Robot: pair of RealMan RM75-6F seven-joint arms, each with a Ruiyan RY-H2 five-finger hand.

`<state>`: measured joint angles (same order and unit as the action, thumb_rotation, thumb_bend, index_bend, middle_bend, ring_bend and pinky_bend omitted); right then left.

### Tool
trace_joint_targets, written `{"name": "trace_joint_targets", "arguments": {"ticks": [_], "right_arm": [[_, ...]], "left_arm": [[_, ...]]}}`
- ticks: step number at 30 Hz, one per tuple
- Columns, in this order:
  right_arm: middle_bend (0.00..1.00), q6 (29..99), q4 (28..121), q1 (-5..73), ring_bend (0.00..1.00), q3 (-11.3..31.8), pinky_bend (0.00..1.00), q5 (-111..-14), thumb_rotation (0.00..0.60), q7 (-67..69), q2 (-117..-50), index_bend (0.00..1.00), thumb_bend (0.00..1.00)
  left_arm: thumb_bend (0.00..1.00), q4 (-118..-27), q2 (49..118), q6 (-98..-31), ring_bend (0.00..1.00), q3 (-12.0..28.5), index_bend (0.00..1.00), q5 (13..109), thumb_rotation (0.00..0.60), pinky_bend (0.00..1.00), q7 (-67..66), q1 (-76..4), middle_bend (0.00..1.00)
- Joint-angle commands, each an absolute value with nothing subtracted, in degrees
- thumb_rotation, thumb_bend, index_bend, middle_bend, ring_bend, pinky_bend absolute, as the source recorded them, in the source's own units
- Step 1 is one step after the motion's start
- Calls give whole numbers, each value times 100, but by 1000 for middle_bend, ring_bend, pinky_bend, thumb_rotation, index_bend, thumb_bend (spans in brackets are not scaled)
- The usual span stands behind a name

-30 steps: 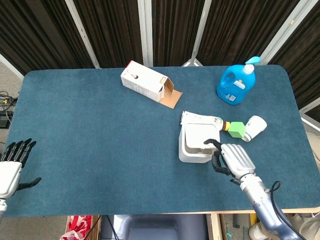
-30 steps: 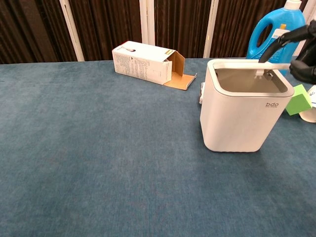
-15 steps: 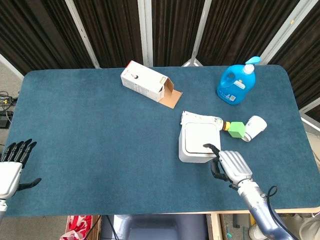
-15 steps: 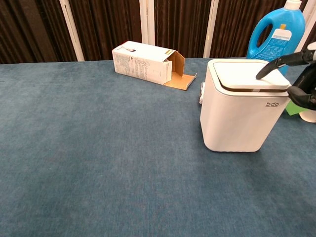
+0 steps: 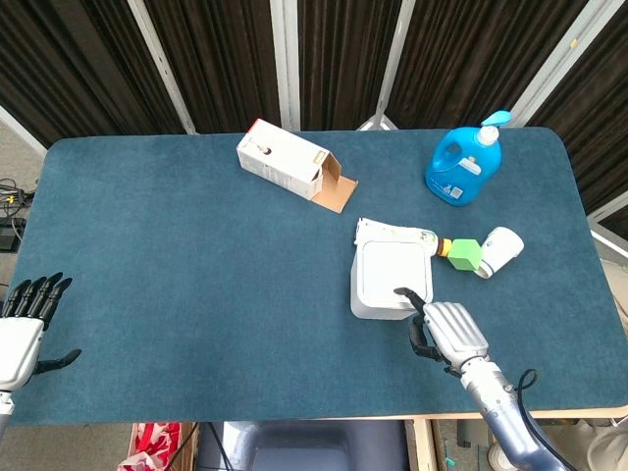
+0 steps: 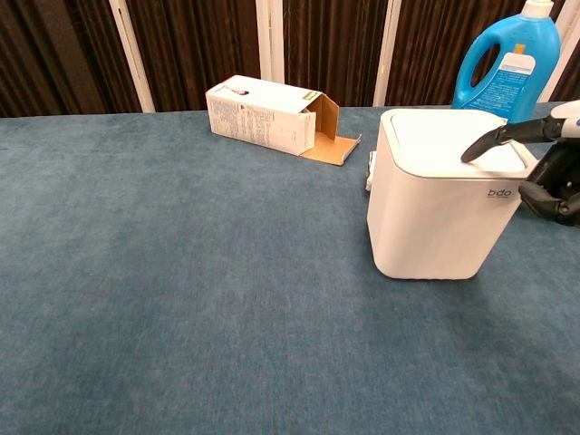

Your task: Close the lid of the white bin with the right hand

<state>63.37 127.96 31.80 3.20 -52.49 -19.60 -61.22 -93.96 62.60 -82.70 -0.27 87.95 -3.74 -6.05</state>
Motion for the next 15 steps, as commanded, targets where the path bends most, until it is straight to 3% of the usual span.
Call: {"name": "trace_joint_targets", "arguments": {"ticks": [1,7,10,13,15], "right_arm": [[776,6391,12826,3182,823,348,745,-5251,600,-1970,-6127,179,709],[776,6670,12997,3126,809,592,744,-5453,600,-1798,-5963,157,709],[729,6837,13023,3037,717,701,679,-5744,600,-1650,-5790,74,709],[552,7072,12875,2871,535,683,504,-6242,600,-1600,-5642,24,658],[341,7232,12730,2729,313,605,327,-6551,600,-1570,-5589,2,545]], "left_arm": [[0,-9394,6259,-8265,0,-25,0,8788,600,0,-372,-605,0],[0,-9392,6260,-8272,0,-15,0,8779,600,0,-371,-604,0],[0,-9383,6264,-8278,0,-14,0,8777,600,0,-392,-601,0],[0,-9376,6271,-8282,0,-11,0,8765,600,0,-409,-596,0],[0,-9371,6272,-8281,0,-8,0,8756,600,0,-426,-595,0]]}}
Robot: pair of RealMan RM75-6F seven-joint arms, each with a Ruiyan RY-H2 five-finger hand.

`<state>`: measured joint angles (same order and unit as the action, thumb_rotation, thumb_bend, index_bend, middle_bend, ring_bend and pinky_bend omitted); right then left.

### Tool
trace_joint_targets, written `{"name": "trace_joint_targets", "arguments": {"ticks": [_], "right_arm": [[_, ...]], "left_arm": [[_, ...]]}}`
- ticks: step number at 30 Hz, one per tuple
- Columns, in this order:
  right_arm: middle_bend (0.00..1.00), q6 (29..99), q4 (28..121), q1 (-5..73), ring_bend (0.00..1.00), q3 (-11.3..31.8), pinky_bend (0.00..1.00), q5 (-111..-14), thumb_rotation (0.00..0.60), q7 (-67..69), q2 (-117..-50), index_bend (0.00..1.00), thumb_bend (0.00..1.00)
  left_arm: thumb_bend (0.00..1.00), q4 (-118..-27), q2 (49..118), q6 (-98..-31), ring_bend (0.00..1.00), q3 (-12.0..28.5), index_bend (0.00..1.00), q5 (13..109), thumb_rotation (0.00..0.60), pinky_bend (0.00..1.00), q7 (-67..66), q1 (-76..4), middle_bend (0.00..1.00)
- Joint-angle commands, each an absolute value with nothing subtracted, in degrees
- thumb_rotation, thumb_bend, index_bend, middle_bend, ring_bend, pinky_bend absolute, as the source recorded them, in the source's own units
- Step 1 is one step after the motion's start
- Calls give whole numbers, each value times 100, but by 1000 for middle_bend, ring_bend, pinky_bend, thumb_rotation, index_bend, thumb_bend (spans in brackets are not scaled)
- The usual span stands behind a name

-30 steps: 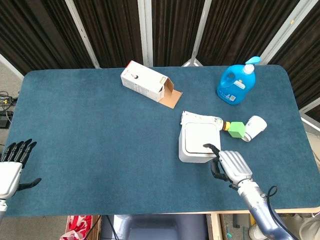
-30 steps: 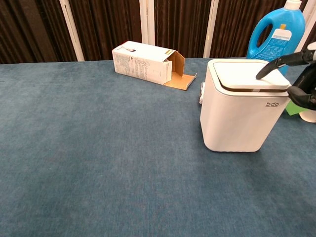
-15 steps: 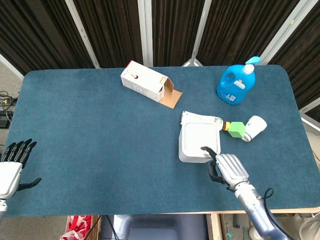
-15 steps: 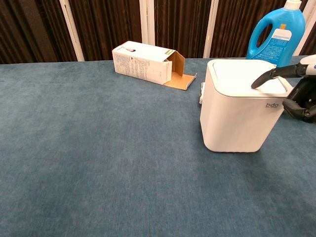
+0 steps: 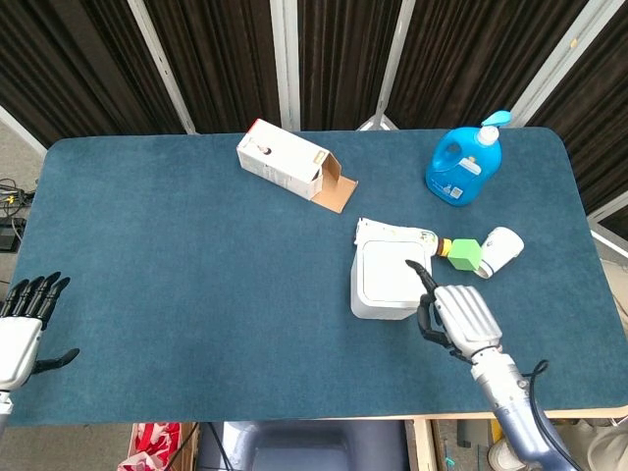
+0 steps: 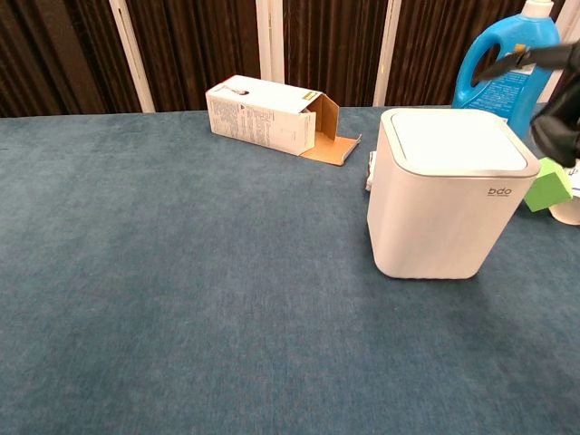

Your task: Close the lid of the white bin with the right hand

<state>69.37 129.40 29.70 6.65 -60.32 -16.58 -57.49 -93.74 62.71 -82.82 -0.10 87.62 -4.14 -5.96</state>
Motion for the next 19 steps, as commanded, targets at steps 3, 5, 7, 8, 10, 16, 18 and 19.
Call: {"name": "trace_joint_targets", "arguments": {"ticks": [3,5,7,8,10,16,18,19], "right_arm": [[61,7491,12342,2414,33,359,68,-7085,600,-1446,-5550,0,387],[1,7711,11970,2171,0,170,3,-7449,600,-1355,-5588,0,333],[0,7972,11575,1916,0,-15,0,-7799,600,-1257,-5672,0,319],[0,8170,11322,1746,0,-120,0,-8012,600,-1185,-5751,0,313],[0,8489,10922,1478,0,-270,0,-8317,600,-1044,-5897,0,306],[0,9169,9756,808,0,-581,0,-8751,600,-578,-6318,0,285],[0,9311,9523,694,0,-560,0,-8796,600,-457,-6408,0,284],[0,9367,9453,657,0,-527,0,-8814,600,-378,-6441,0,284]], "left_arm": [[0,-9374,6273,-8282,0,-12,0,8752,600,0,-446,-590,0],[0,-9377,6273,-8297,0,-17,0,8767,600,0,-464,-583,0],[0,-9382,6277,-8313,0,-21,0,8777,600,0,-482,-575,0],[0,-9380,6280,-8321,0,-24,0,8783,600,0,-498,-571,0],[0,-9377,6287,-8327,0,-24,0,8775,600,0,-530,-564,0],[0,-9390,6306,-8316,0,-4,0,8706,600,0,-622,-556,0],[0,-9397,6315,-8313,0,2,0,8708,600,0,-658,-563,0],[0,-9393,6320,-8311,0,4,0,8711,600,0,-680,-568,0]]}}
